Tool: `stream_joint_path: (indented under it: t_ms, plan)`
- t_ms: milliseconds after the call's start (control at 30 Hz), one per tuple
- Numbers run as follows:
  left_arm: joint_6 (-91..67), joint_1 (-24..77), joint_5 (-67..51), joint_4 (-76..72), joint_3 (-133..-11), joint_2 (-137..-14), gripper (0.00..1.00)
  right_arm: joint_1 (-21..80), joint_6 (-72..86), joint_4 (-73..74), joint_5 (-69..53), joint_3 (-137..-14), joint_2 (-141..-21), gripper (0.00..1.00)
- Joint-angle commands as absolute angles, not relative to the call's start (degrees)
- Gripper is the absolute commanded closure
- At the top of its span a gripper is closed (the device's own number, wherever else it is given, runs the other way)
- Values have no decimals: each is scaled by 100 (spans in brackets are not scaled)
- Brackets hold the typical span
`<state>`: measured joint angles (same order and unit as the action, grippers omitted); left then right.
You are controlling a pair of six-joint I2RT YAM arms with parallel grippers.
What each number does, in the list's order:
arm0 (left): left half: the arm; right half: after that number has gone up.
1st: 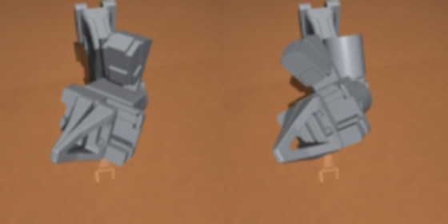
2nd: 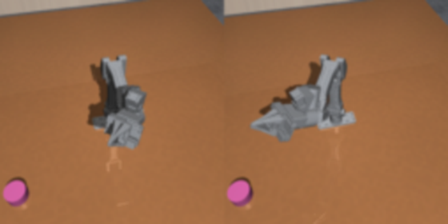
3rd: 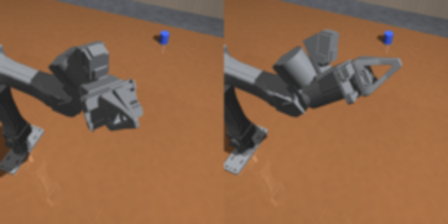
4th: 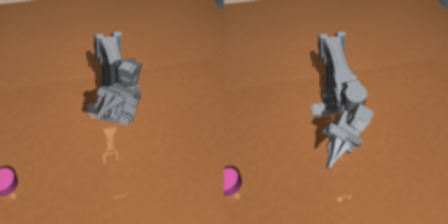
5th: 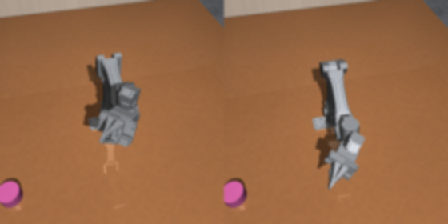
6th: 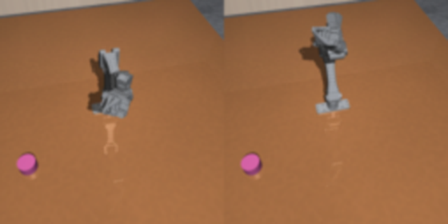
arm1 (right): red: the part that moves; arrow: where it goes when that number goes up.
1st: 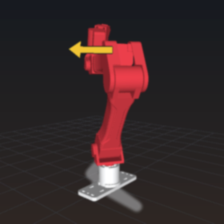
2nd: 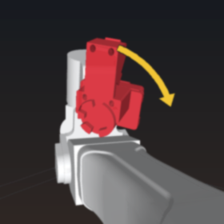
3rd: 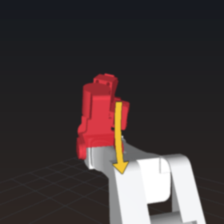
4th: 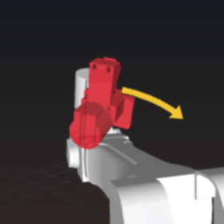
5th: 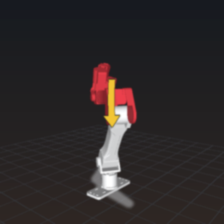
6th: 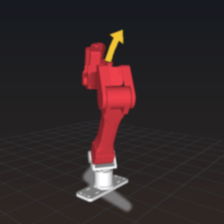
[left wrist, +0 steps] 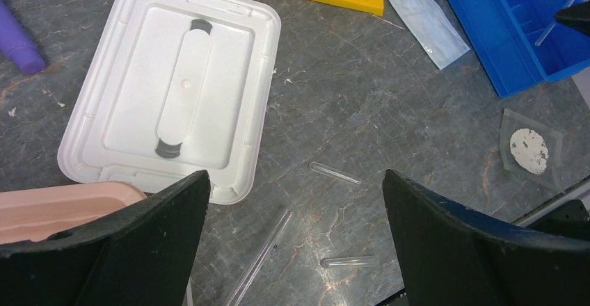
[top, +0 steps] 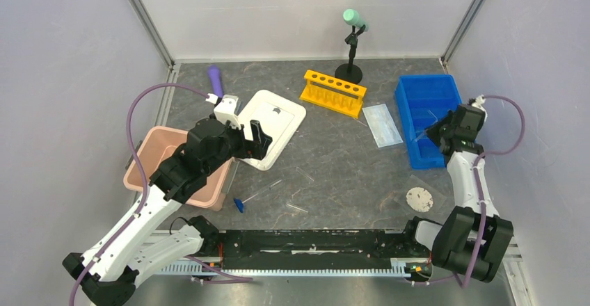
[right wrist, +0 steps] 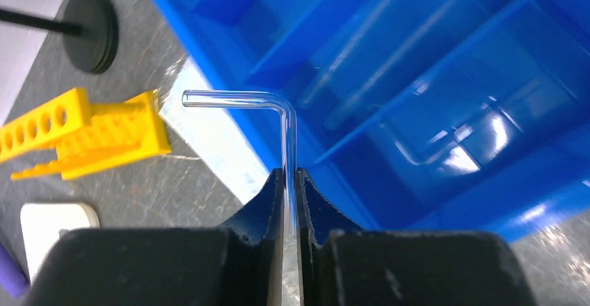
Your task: Organize the chemistry lab equipment
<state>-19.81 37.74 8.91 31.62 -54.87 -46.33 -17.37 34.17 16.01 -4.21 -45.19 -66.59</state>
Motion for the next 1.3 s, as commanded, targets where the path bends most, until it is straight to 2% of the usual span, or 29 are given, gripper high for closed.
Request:
stream_joint_path:
  t_ms: [0,400,933,1167,1267]
  plan:
    - [-1749,3788,878,3032,-5449,-4605,0,-2131,4078,1193,-323,-4129,-6438,89]
    - [-1749,3788,915,3032,-5440,-4579,0,-2360,5534,1101,190,-3767,-6469,89]
    - [-1738,3788,940,3032,-5440,-4603,0,-2663,6098,1031,628,-3158,-6318,89]
    - [-1731,3788,954,3032,-5433,-4612,0,-2705,6262,1007,503,-3083,-6590,86]
    - [-1731,3788,976,3041,-5441,-4605,0,-2738,6251,1002,360,-3167,-6728,81]
